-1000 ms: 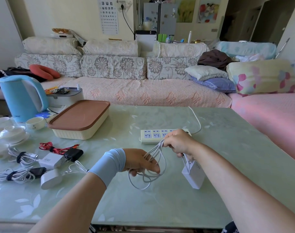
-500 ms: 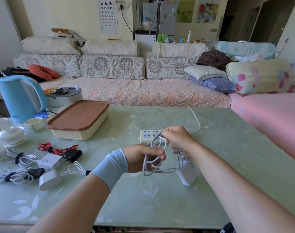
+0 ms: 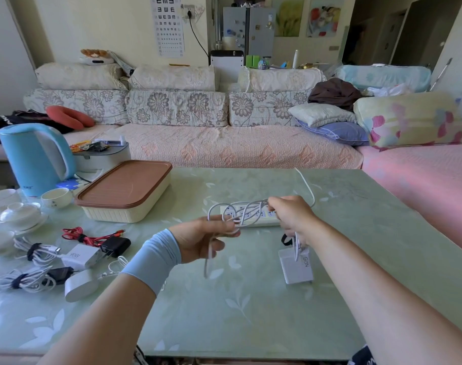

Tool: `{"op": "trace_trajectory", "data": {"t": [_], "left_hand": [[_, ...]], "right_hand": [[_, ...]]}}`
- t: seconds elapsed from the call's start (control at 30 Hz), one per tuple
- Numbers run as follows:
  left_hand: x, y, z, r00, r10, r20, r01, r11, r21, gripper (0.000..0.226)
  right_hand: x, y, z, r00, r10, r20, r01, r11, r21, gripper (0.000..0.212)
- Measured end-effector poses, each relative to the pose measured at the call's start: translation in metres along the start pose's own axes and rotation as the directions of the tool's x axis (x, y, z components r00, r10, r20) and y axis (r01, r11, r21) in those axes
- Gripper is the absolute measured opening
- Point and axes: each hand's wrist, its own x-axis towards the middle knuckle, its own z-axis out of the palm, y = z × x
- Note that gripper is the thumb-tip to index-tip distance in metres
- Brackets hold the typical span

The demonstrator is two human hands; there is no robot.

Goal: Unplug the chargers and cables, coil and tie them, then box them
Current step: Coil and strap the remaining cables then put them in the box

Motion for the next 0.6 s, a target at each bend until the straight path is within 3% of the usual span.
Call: {"op": "trace_trajectory", "data": {"t": [0.13, 0.2, 0.27, 0.37, 0.5, 0.57, 0.6], "left_hand": [[0.002, 0.001, -0.013, 0.96, 0.005, -0.28, 0.079, 0.954, 0.289, 0.014], [-0.001, 0.002, -0.018, 0.947, 0.031, -0.319, 0.136, 0.863, 0.487, 0.016], [-0.003, 0.002, -0.022, 0.949, 0.057, -0.309, 0.132, 0.82, 0.557, 0.016], [-0.004, 0.001, -0.021, 0.9, 0.199, -0.388, -0.012, 0.901, 0.434, 0.018], [-0.002, 0.009, -0.011, 0.74, 0.373, -0.561, -0.316, 0.928, 0.2, 0.031], [-0.002, 0.013, -0.009, 0.684, 0.384, -0.62, -0.361, 0.917, 0.17, 0.031], [-0.003, 0.015, -0.009, 0.694, 0.368, -0.619, -0.353, 0.923, 0.153, 0.032]], "right_hand": [[0.004, 0.005, -0.002, 0.998, -0.023, -0.062, 0.019, 0.998, -0.061, 0.009], [0.003, 0.006, -0.001, 0.998, -0.037, -0.056, 0.031, 0.995, -0.092, 0.016], [0.004, 0.006, -0.001, 0.998, -0.052, -0.042, 0.047, 0.993, -0.113, 0.023], [0.004, 0.005, -0.002, 0.996, -0.069, -0.051, 0.062, 0.991, -0.12, 0.012], [0.003, 0.005, -0.001, 0.998, -0.062, -0.024, 0.057, 0.987, -0.153, 0.022], [0.004, 0.005, -0.001, 0.997, -0.063, -0.043, 0.054, 0.984, -0.171, 0.019], [0.003, 0.005, -0.001, 0.996, -0.061, -0.066, 0.048, 0.983, -0.178, 0.017]]}}
